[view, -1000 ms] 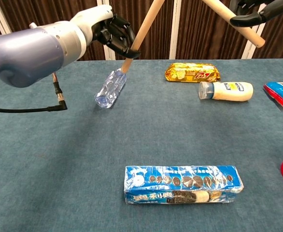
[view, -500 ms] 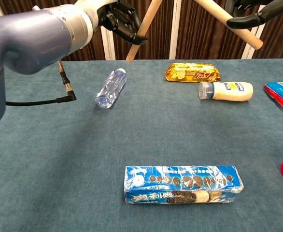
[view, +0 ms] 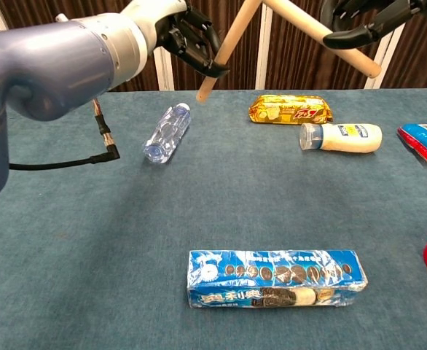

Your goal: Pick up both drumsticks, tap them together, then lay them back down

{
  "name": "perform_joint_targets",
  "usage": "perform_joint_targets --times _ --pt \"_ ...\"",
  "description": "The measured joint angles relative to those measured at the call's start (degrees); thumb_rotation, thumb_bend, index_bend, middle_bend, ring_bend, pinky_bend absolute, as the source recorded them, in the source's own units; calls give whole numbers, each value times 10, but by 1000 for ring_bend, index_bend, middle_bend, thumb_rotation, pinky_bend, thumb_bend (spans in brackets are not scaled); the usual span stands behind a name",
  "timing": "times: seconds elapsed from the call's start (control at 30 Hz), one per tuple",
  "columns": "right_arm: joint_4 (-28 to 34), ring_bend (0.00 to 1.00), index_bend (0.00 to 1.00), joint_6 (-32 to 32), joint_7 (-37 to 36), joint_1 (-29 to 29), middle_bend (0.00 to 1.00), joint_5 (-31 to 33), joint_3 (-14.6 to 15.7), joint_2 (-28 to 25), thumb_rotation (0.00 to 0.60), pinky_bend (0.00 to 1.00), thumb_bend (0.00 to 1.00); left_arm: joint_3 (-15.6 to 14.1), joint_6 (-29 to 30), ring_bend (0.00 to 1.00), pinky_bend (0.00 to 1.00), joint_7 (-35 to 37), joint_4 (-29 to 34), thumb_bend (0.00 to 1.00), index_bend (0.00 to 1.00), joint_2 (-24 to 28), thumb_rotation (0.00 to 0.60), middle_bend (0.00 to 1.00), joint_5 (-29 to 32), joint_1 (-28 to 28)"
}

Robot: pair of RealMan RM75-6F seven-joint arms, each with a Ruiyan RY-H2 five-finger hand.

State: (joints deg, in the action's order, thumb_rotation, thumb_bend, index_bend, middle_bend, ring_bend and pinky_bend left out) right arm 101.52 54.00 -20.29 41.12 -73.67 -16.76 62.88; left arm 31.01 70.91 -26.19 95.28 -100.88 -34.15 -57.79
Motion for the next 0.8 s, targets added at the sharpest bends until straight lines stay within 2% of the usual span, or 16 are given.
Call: perform_joint_targets --times 0.3,0.8 --pt "31 458 812 -8 84 14 661 64 -6 6 600 14 456 -2 12 117 0 0 -3 403 682 -11 600 694 -3 -7" --pt "25 458 812 -6 74 6 661 77 -11 -3 600 14 456 -22 18 117 0 -8 11 403 685 14 600 694 -14 10"
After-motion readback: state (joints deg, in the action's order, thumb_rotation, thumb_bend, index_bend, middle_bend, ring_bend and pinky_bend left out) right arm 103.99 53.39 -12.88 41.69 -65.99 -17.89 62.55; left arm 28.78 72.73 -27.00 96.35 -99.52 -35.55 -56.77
